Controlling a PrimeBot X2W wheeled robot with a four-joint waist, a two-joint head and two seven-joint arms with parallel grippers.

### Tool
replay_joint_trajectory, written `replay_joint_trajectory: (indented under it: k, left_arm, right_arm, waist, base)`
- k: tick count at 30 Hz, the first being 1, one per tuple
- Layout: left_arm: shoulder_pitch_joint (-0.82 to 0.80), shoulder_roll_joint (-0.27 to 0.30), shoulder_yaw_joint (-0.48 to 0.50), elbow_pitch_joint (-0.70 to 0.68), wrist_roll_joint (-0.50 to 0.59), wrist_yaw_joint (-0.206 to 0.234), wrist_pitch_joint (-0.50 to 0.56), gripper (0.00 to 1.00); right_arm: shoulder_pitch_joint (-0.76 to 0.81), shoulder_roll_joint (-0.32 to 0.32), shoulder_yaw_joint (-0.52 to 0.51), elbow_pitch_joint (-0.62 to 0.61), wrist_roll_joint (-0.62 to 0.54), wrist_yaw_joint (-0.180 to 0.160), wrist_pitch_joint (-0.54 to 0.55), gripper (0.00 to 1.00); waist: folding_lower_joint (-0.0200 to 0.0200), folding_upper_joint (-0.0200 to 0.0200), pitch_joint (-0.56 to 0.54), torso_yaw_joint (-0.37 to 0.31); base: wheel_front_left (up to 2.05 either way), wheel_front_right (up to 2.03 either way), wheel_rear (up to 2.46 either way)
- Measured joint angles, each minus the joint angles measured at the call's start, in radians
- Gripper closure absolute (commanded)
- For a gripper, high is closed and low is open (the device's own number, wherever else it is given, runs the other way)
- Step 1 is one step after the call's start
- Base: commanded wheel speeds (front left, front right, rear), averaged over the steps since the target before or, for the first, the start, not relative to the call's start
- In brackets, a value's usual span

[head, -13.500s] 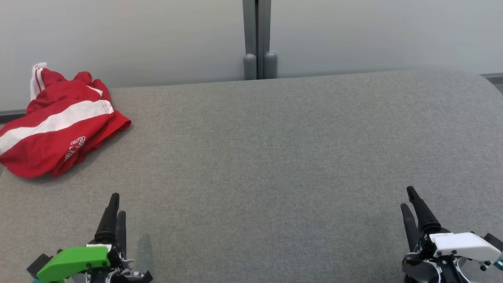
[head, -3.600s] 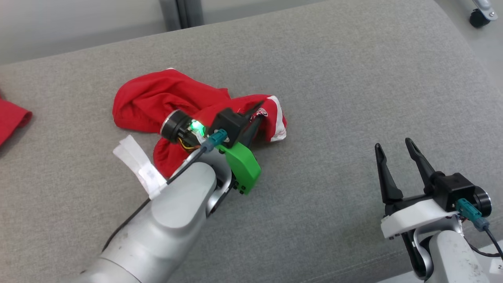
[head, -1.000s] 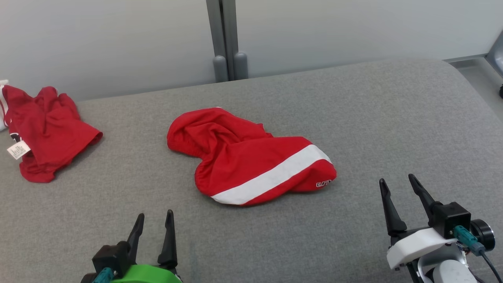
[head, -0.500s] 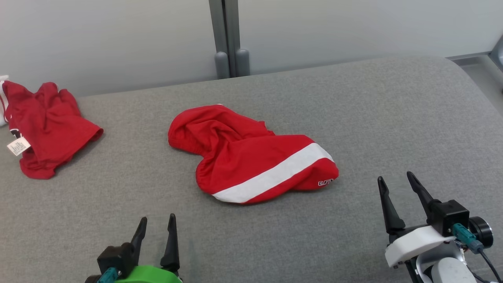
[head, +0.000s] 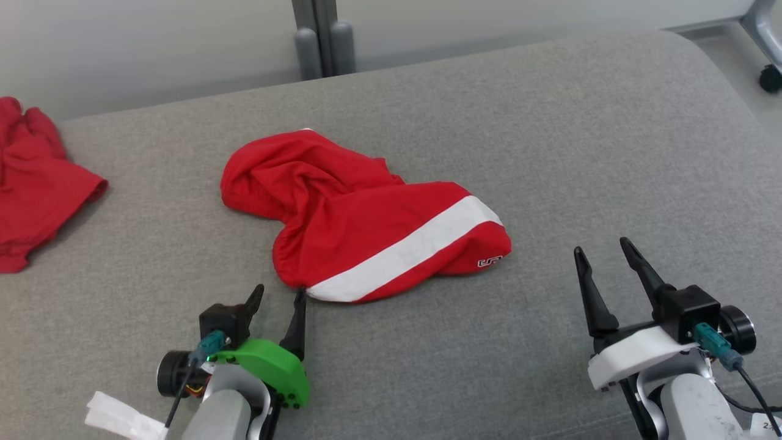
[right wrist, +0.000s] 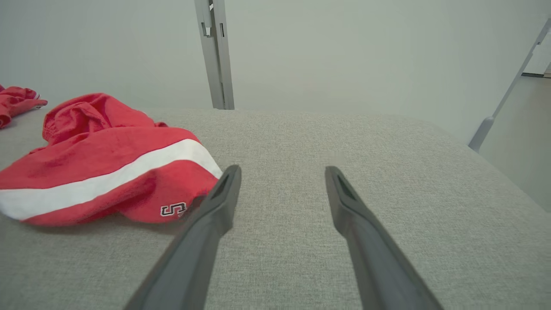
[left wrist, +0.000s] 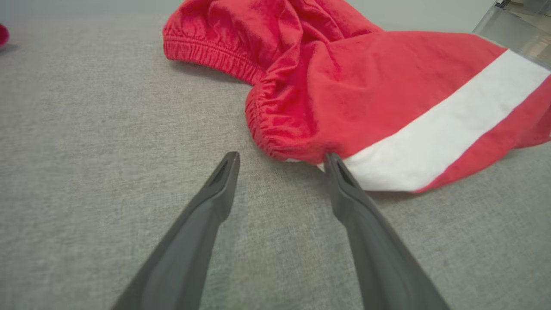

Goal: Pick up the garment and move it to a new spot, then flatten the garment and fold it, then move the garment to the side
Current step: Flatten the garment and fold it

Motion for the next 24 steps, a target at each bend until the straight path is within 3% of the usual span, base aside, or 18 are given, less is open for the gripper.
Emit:
replay_joint_trajectory:
  k: [14,16,17,18,24]
  left_arm:
    - [-0.147,0.002,-0.080,0.094,-0.077,-0.001,0.000,0.00]
    - [-0.156,0.002,-0.093,0.100,-0.087,-0.001,0.000,0.59]
    - [-0.162,0.003,-0.100,0.096,-0.093,-0.001,0.000,0.82]
    - [-0.165,0.005,-0.104,0.085,-0.097,-0.001,0.000,0.98]
    - [-0.155,0.026,-0.097,-0.021,-0.095,-0.002,0.000,1.00]
  right_arm:
    - [-0.040,0.000,0.004,-0.011,0.005,0.000,0.000,0.00]
    - [-0.040,0.000,0.007,-0.009,0.008,0.000,0.000,0.00]
    - [-0.040,0.000,0.007,-0.009,0.009,0.000,0.000,0.00]
    - [-0.040,0.000,0.006,-0.009,0.010,0.000,0.000,0.00]
    - [-0.039,0.000,-0.010,-0.007,0.011,0.000,0.000,0.00]
  waist:
    - [0.0000,0.0000,0.106,-0.058]
    - [0.0000,0.0000,0.108,-0.062]
    - [0.0000,0.0000,0.108,-0.063]
    - [0.0000,0.0000,0.108,-0.062]
    - [0.0000,0.0000,0.093,-0.049]
  base:
    - [0.00,0.00,0.00]
    - [0.00,0.00,0.00]
    - [0.00,0.00,0.00]
    - [0.00,0.00,0.00]
    - [0.00,0.00,0.00]
